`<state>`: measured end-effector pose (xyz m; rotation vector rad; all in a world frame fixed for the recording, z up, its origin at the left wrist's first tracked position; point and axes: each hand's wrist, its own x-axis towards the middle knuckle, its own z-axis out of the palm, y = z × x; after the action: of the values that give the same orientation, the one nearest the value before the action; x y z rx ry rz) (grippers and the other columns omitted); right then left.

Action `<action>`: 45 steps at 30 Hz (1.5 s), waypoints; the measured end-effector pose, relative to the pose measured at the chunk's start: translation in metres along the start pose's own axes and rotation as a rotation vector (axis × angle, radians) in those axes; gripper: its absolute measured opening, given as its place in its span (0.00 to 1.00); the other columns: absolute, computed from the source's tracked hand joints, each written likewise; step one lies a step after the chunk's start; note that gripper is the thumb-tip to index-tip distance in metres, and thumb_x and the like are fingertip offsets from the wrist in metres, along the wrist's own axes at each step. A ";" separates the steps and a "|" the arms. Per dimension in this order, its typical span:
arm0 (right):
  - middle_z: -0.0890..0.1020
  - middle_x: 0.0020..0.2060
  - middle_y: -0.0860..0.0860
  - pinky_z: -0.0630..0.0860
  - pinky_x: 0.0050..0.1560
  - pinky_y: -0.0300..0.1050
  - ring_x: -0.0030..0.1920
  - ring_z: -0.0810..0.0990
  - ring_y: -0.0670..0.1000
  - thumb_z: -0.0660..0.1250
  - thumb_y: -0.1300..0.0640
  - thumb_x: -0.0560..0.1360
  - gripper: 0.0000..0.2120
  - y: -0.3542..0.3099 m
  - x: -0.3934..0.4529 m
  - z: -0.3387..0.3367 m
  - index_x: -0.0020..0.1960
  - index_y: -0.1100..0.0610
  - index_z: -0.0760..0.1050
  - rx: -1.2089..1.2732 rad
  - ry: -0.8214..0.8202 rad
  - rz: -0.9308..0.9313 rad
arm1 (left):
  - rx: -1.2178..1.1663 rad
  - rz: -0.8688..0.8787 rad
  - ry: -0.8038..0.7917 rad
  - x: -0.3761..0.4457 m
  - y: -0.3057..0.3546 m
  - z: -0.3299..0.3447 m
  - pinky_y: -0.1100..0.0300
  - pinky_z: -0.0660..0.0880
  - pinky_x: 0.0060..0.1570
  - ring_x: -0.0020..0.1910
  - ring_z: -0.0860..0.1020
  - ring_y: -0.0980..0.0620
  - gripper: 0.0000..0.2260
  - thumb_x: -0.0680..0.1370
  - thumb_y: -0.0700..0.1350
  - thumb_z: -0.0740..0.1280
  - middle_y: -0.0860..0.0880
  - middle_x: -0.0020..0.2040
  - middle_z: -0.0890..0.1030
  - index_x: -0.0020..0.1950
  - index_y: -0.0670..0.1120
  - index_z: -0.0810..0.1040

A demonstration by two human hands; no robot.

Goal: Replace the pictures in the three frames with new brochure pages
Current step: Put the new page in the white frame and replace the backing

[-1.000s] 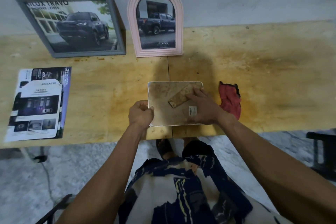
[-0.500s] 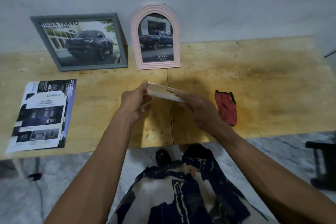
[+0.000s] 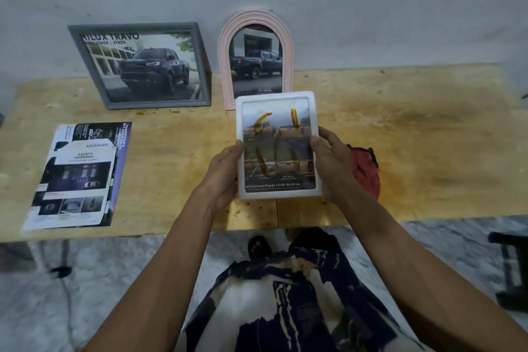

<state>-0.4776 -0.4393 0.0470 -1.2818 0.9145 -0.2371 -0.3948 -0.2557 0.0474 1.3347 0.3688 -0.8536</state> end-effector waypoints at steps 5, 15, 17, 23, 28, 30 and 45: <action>0.83 0.43 0.50 0.80 0.30 0.42 0.32 0.83 0.44 0.64 0.58 0.80 0.12 0.015 0.004 -0.002 0.63 0.55 0.75 -0.015 0.021 0.120 | -0.002 -0.009 0.051 0.004 -0.015 -0.001 0.47 0.83 0.43 0.42 0.84 0.45 0.14 0.85 0.42 0.59 0.42 0.49 0.84 0.68 0.37 0.71; 0.80 0.40 0.50 0.72 0.28 0.35 0.37 0.77 0.46 0.60 0.61 0.79 0.08 0.052 0.020 -0.008 0.54 0.58 0.78 -0.385 -0.031 0.188 | 0.345 -0.095 0.200 0.031 -0.052 -0.012 0.60 0.71 0.23 0.26 0.75 0.49 0.16 0.82 0.35 0.63 0.42 0.45 0.84 0.69 0.43 0.76; 0.80 0.42 0.52 0.69 0.31 0.38 0.39 0.76 0.47 0.59 0.63 0.78 0.10 0.057 0.021 -0.007 0.55 0.59 0.77 -0.463 -0.041 0.190 | 0.394 -0.070 0.250 0.036 -0.057 -0.007 0.54 0.83 0.34 0.32 0.81 0.48 0.14 0.80 0.33 0.65 0.41 0.49 0.84 0.65 0.41 0.78; 0.78 0.38 0.49 0.70 0.35 0.40 0.40 0.77 0.50 0.61 0.63 0.75 0.07 0.067 0.027 -0.012 0.49 0.59 0.77 -0.570 -0.055 0.133 | 0.661 -0.006 0.345 0.058 -0.067 -0.002 0.56 0.79 0.54 0.47 0.82 0.47 0.11 0.78 0.38 0.71 0.48 0.50 0.84 0.60 0.42 0.82; 0.79 0.52 0.56 0.76 0.51 0.49 0.51 0.77 0.57 0.59 0.62 0.74 0.16 0.081 0.033 -0.012 0.61 0.59 0.74 -0.700 -0.072 0.072 | 0.788 0.019 0.353 0.057 -0.069 0.005 0.62 0.75 0.45 0.44 0.80 0.51 0.10 0.76 0.36 0.71 0.49 0.46 0.85 0.54 0.47 0.85; 0.77 0.55 0.57 0.77 0.57 0.53 0.55 0.76 0.58 0.59 0.61 0.74 0.17 0.084 0.034 -0.010 0.62 0.58 0.74 -0.725 -0.078 0.091 | 0.802 0.022 0.365 0.057 -0.070 0.006 0.64 0.74 0.42 0.43 0.79 0.51 0.12 0.76 0.34 0.70 0.49 0.45 0.84 0.55 0.47 0.85; 0.68 0.68 0.54 0.64 0.62 0.56 0.68 0.64 0.59 0.63 0.58 0.75 0.21 0.063 0.045 -0.035 0.68 0.52 0.68 -1.183 0.293 -0.196 | 0.803 0.073 0.401 0.058 -0.073 0.009 0.59 0.76 0.48 0.49 0.81 0.46 0.19 0.74 0.33 0.71 0.44 0.56 0.84 0.65 0.44 0.79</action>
<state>-0.4937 -0.4727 -0.0301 -2.4796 1.2316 -0.0067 -0.4115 -0.2834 -0.0400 2.2674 0.2890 -0.6869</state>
